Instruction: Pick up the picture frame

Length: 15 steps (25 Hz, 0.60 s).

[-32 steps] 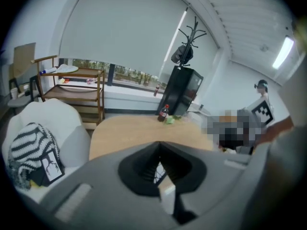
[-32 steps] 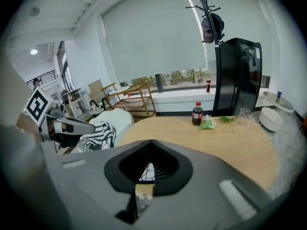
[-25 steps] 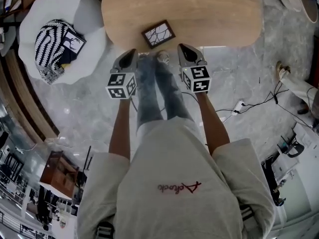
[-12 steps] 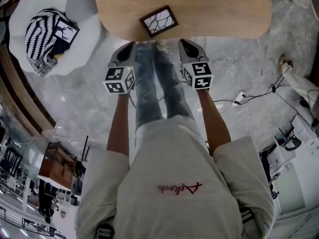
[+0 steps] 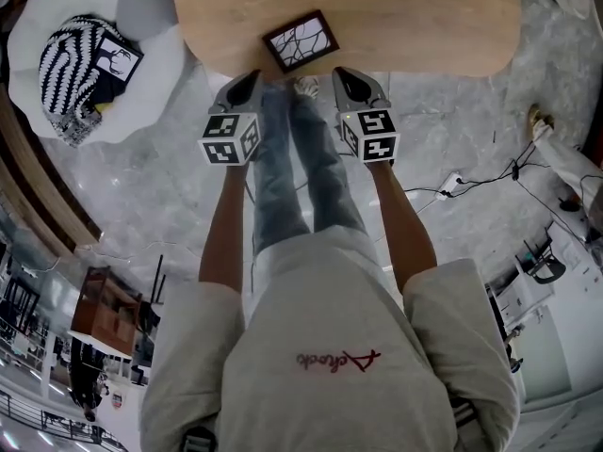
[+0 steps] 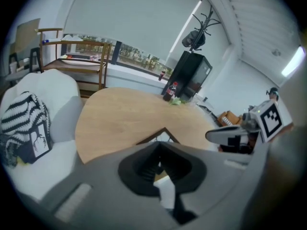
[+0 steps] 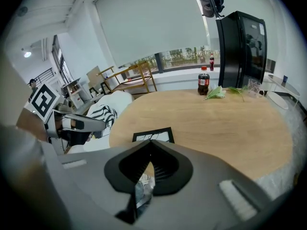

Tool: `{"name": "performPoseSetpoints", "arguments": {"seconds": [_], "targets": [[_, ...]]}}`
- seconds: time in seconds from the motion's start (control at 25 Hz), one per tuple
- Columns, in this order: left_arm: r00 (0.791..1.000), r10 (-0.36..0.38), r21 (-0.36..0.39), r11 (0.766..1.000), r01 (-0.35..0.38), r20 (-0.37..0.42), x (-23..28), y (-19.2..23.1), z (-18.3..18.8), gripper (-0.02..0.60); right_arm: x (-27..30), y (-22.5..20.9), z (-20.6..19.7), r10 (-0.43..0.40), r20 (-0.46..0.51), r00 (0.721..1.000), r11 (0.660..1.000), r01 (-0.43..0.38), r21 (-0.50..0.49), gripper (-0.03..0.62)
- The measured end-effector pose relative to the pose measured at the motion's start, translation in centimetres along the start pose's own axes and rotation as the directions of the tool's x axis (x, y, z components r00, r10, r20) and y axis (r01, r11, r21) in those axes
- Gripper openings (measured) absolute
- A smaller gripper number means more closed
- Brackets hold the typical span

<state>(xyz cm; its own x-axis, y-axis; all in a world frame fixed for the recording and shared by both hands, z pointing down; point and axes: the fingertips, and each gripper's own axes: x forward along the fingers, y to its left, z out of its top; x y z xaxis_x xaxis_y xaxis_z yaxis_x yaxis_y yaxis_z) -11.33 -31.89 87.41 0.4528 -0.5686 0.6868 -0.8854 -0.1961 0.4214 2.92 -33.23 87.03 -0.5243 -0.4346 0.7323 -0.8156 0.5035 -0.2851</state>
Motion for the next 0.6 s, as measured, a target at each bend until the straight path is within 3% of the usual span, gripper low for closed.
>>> {"name": "performPoseSetpoints", "arguments": {"seconds": [0.6], "targets": [[0.997, -0.005, -0.033, 0.999, 0.002, -0.072, 7.0, 2.8, -1.9, 0.000, 7.1, -2.9, -2.7, 0.011, -0.110, 0.994, 1.000, -0.012, -0.003, 0.006]]}}
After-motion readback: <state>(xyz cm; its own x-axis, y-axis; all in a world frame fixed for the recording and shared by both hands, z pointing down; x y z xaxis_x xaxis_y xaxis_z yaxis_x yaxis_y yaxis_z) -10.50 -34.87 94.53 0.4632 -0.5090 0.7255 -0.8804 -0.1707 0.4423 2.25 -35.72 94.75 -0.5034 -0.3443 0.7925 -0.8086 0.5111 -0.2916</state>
